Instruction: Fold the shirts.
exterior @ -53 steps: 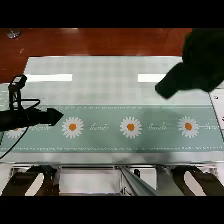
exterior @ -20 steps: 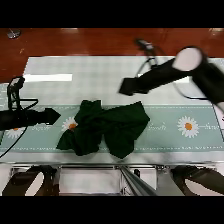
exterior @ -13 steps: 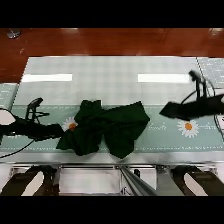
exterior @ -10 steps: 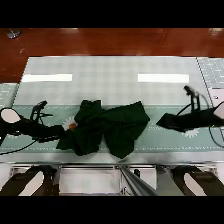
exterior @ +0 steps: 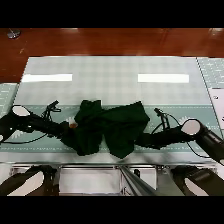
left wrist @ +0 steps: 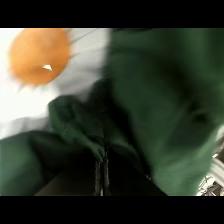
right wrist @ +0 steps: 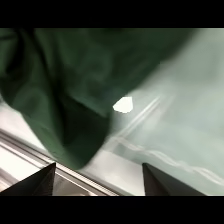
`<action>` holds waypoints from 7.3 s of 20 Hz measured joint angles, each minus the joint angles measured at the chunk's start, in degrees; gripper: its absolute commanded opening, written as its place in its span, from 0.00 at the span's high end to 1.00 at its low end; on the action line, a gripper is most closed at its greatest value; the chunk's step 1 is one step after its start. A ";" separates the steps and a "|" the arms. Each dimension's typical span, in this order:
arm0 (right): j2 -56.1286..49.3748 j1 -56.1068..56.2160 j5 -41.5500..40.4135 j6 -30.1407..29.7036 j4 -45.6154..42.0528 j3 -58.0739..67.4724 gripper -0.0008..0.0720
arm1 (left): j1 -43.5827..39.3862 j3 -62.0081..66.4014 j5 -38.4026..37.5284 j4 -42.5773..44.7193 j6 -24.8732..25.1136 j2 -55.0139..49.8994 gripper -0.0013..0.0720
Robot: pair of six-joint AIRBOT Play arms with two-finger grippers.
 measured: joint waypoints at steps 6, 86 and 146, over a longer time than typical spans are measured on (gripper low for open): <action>-8.66 8.98 -7.78 -5.07 13.60 -0.26 0.16 | -0.02 1.18 -0.04 -2.40 2.12 -0.42 0.96; 5.64 -38.42 4.33 -15.63 1.55 3.69 0.12 | 33.83 8.31 -0.87 4.31 -4.52 -6.51 0.03; 9.66 -23.78 31.17 -1.81 -31.36 96.65 0.94 | 0.61 66.27 8.55 34.64 -11.56 36.44 0.96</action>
